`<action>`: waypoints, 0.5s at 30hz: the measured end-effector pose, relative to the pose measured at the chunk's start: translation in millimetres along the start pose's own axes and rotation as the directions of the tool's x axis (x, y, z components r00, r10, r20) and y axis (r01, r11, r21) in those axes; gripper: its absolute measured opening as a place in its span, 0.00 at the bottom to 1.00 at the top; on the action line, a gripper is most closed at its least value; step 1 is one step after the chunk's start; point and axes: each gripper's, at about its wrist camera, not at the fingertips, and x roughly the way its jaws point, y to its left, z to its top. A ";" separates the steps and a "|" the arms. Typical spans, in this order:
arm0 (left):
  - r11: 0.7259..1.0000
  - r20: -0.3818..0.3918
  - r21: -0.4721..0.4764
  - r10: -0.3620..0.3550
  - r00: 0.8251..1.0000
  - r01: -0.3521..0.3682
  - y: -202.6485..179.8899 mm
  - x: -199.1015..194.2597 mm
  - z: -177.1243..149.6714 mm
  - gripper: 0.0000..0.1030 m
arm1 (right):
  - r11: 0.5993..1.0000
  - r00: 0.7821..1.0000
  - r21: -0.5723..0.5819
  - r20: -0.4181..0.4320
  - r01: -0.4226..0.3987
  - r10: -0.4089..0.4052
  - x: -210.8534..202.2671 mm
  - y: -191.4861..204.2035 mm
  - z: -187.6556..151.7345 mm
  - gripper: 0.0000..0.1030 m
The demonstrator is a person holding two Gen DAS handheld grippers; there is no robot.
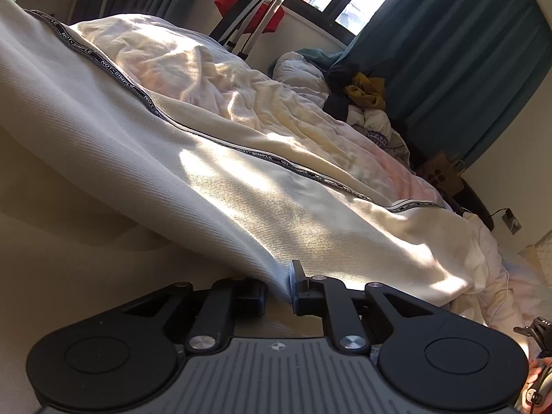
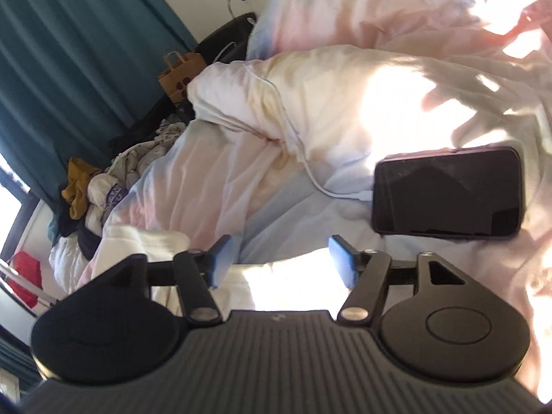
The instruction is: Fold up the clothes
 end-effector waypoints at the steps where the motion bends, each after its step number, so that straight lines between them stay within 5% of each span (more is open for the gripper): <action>1: 1.000 0.001 -0.007 -0.002 1.000 0.002 0.5 -1.1 0.4 0.17 | 0.999 1.000 0.032 -0.024 0.020 -0.019 6.3 -6.3 -0.6 0.70; 6: 1.000 0.003 -0.031 -0.005 1.000 0.005 2.6 -3.0 2.2 0.23 | 0.990 0.983 0.051 -0.138 0.128 -0.120 40.5 -24.3 -8.8 0.70; 10: 0.999 -0.001 -0.036 -0.001 1.000 0.001 3.3 0.0 3.1 0.23 | 0.993 0.989 0.063 -0.115 0.098 -0.091 45.3 -29.2 -12.4 0.67; 12: 0.999 -0.004 -0.048 -0.007 1.000 0.006 5.0 1.1 3.8 0.23 | 0.995 0.993 0.077 -0.105 0.056 -0.047 43.0 -26.7 -11.8 0.58; 14: 0.998 -0.008 -0.064 -0.013 1.000 0.012 7.1 2.3 4.5 0.23 | 0.997 0.995 0.065 -0.094 0.050 -0.044 38.5 -20.3 -11.2 0.31; 15: 0.997 -0.010 -0.069 -0.015 1.000 0.015 7.7 2.4 4.9 0.23 | 0.998 0.995 0.054 -0.092 0.041 -0.036 36.5 -16.8 -10.5 0.27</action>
